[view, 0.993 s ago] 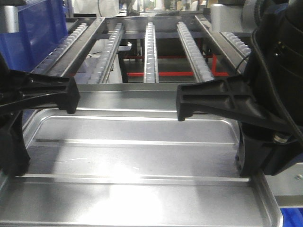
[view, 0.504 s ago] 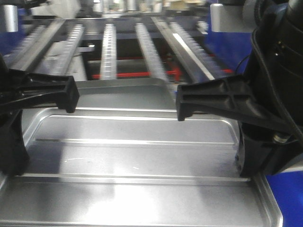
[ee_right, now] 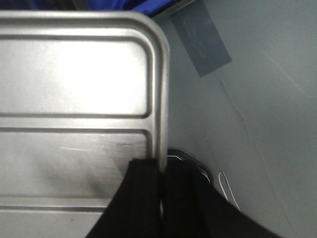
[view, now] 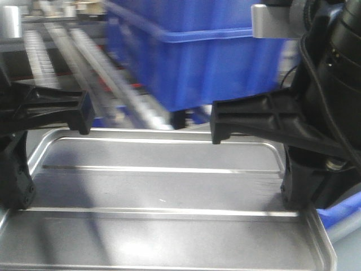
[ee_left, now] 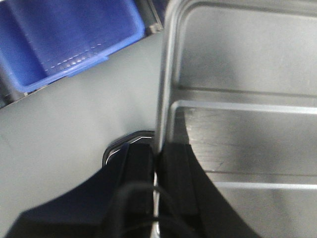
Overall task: Grab silver tray and place in blue box
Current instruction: 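Hold the tray with both grippers while the base turns away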
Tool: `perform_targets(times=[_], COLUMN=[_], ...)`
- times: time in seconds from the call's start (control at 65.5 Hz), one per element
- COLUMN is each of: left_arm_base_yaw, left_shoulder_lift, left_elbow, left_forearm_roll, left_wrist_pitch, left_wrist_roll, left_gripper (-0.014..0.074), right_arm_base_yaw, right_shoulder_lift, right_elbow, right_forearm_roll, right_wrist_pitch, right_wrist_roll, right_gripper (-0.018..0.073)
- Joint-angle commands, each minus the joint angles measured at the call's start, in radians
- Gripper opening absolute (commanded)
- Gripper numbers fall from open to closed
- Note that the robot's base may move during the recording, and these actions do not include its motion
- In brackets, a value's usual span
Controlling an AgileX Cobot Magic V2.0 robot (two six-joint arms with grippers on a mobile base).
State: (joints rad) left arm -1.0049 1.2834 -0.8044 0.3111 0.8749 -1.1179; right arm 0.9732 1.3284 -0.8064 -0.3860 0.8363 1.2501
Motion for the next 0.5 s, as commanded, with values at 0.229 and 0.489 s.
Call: perform_targets(times=[0.229, 0.489], left_arm_base_yaw=[-0.013, -0.013], left_shoulder_lift=[-0.028, -0.028], left_elbow=[-0.028, -0.028], left_forearm_roll=[-0.007, -0.007], left_wrist_pitch=[-0.07, -0.07], left_wrist_roll=[-0.012, -0.012], left_gripper=[-0.0014, -0.0014], right_arm_base_yaw=[0.003, 0.003], right_shoulder_lift=[-0.024, -0.024], right_elbow=[-0.028, -0.028], right_forearm_roll=[-0.023, -0.023], right_wrist_pitch=[-0.07, -0.07], right_wrist_roll=[-0.005, -0.005], right_gripper=[0.0053, 0.0053])
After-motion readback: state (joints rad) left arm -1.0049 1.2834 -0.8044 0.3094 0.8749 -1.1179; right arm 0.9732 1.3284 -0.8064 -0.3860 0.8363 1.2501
